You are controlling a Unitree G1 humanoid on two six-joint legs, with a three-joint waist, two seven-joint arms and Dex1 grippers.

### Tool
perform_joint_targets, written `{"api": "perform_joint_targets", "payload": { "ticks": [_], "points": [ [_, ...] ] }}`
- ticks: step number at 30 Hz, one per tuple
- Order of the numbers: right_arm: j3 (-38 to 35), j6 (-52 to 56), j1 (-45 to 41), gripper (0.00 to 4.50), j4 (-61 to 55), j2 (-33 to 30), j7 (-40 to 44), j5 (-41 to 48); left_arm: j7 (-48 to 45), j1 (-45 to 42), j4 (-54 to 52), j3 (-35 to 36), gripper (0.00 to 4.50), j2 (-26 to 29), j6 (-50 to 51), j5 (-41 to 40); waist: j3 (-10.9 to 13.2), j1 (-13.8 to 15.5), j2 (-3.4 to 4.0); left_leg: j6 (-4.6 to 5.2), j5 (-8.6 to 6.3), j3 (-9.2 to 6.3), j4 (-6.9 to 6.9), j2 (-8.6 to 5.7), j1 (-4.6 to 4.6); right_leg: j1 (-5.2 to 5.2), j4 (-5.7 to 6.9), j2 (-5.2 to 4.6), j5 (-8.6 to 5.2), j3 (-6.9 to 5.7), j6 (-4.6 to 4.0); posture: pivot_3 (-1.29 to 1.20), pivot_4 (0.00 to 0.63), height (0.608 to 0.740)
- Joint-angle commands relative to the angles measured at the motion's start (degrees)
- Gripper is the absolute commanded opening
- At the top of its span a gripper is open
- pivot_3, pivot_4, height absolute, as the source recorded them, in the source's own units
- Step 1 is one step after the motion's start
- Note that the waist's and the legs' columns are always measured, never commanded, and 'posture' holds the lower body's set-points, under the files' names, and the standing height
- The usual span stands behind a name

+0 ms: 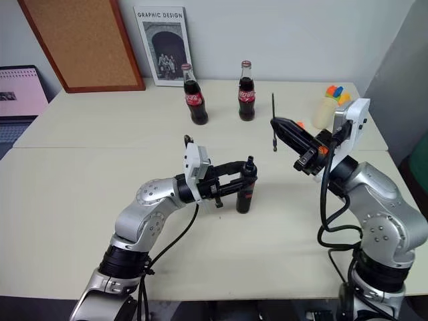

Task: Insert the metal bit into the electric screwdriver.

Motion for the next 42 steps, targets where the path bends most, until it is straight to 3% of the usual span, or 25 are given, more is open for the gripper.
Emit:
{"api": "perform_joint_targets", "payload": {
  "ticks": [1, 13, 31, 42],
  "points": [
    [3.2, -6.0, -0.4, 0.00, 0.0, 0.5, 1.5, 0.6, 1.6, 1.5, -2.3, 0.4, 1.64, 0.2, -2.6, 1.7, 0.0, -0.3, 0.00, 0.00, 0.00, 0.00, 0.00, 0.01, 0.05, 0.04, 0.01, -0.03, 0.00, 0.03, 0.00, 0.00, 0.150, 0.740],
    [12.2, -14.7, 3.4, 0.00, 1.0, 1.6, 3.1, -1.2, 5.3, 3.9, -4.2, 1.6, 1.64, 0.8, -3.3, 2.5, 0.0, -0.4, 0.00, 0.00, 0.00, -0.01, -0.01, 0.01, 0.30, 0.16, 0.06, -0.05, 0.02, 0.09, -0.03, 0.00, 0.150, 0.740],
    [17.2, -24.7, 3.0, 0.00, 5.7, 4.8, -2.3, -9.0, 14.3, 6.2, -3.5, 0.1, 1.64, -5.5, -9.3, 7.9, 0.0, -0.4, 0.00, 0.00, 0.00, -0.01, -0.04, 0.00, 0.26, 0.14, -0.01, -0.08, 0.04, 0.15, -0.05, 0.00, 0.150, 0.740],
    [18.1, -30.4, 1.5, 0.00, 12.0, 5.8, 0.9, -9.4, 13.8, 6.8, -3.9, -0.6, 1.64, -5.5, -9.1, 7.9, 0.0, -0.4, 0.00, 0.00, 0.00, 0.00, -0.04, 0.00, 0.29, 0.16, 0.02, -0.07, 0.04, 0.14, -0.06, 0.00, 0.150, 0.740]
  ]
}}
